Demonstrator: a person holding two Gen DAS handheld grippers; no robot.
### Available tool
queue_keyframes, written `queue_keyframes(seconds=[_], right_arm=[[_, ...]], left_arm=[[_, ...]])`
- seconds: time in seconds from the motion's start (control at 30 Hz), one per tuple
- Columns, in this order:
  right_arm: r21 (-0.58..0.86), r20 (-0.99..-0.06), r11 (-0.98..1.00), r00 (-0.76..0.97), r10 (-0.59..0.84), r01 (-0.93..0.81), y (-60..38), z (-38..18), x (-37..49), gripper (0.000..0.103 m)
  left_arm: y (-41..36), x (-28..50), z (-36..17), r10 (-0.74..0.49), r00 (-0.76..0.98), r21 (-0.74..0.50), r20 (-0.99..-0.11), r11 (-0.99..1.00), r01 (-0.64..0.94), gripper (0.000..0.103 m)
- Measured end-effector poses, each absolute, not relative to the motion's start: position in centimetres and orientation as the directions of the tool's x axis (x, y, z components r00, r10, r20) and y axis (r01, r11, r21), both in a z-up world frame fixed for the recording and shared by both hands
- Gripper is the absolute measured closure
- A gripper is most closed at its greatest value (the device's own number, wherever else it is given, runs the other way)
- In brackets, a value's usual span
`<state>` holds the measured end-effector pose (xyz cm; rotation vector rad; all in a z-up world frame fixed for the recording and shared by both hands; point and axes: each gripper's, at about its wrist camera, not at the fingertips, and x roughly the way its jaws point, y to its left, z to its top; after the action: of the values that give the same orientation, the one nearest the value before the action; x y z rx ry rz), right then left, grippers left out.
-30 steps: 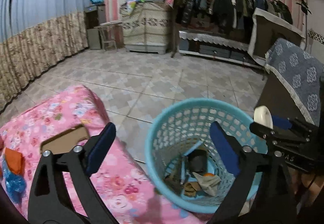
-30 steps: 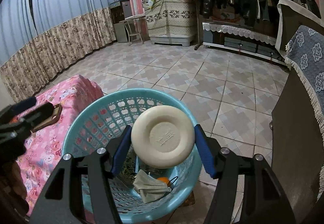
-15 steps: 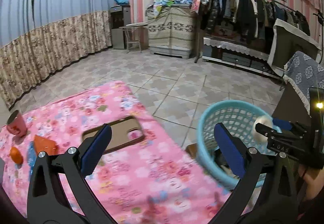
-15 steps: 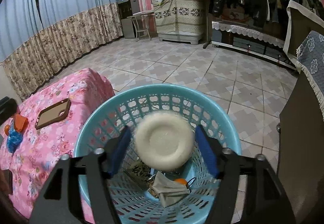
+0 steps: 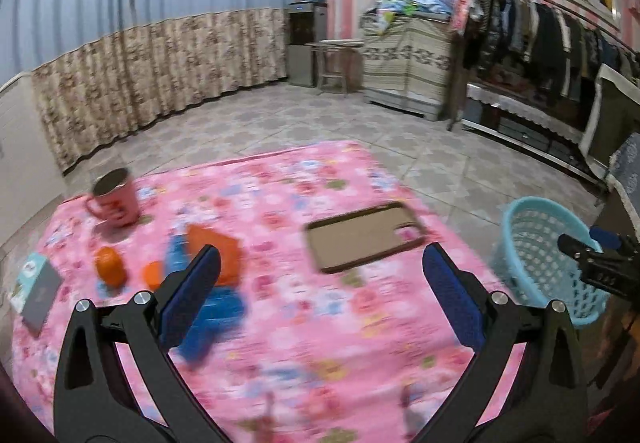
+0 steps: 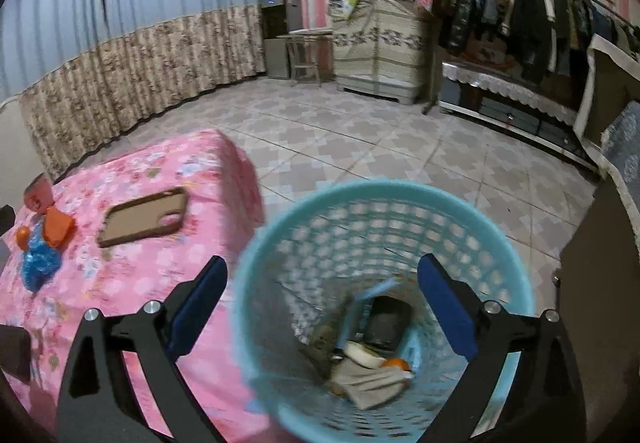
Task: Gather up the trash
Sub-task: 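Move both open tools back over the table toward the tangerine, then grasp the tangerine with the left gripper while the right gripper grasps the orange cloth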
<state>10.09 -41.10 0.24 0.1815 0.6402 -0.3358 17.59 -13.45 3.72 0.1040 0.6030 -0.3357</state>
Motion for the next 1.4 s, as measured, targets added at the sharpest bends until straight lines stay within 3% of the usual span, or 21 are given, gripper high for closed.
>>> queue_keyframes(seconds=[0.37, 0.6, 1.17, 1.27, 1.4], right_arm=[[0.072, -0.578, 0.981, 0.809, -0.106, 0.180, -31.1, 2.0, 15.5, 0.009], [0.039, -0.585, 0.996, 0.810, -0.042, 0.080, -25.7, 2.0, 18.2, 0.009], [0.033, -0.661, 0.999, 0.750, 0.009, 0.018, -20.3, -1.4, 24.6, 0.009], [0.017, -0.677, 1.000, 0.736, 0.009, 0.003, -19.4, -2.0, 25.6, 0.009], [0.028, -0.695, 0.999, 0.718, 0.033, -0.019, -18.4, -2.7, 26.6, 0.009]], left_arm=[[-1.3, 20.5, 4.9, -0.095, 0.818, 0.039, -0.568, 0.989, 0.142, 0.005], [4.5, 24.1, 2.8, -0.025, 0.800, 0.046, -0.599, 0.997, 0.065, 0.005], [6.7, 32.3, -5.1, -0.083, 0.633, -0.048, -0.770, 0.996, 0.072, 0.006], [6.5, 32.5, -5.1, -0.082, 0.654, -0.030, -0.752, 0.995, 0.091, 0.017], [6.5, 32.7, -5.7, -0.134, 0.623, -0.070, -0.771, 0.990, 0.125, 0.042]])
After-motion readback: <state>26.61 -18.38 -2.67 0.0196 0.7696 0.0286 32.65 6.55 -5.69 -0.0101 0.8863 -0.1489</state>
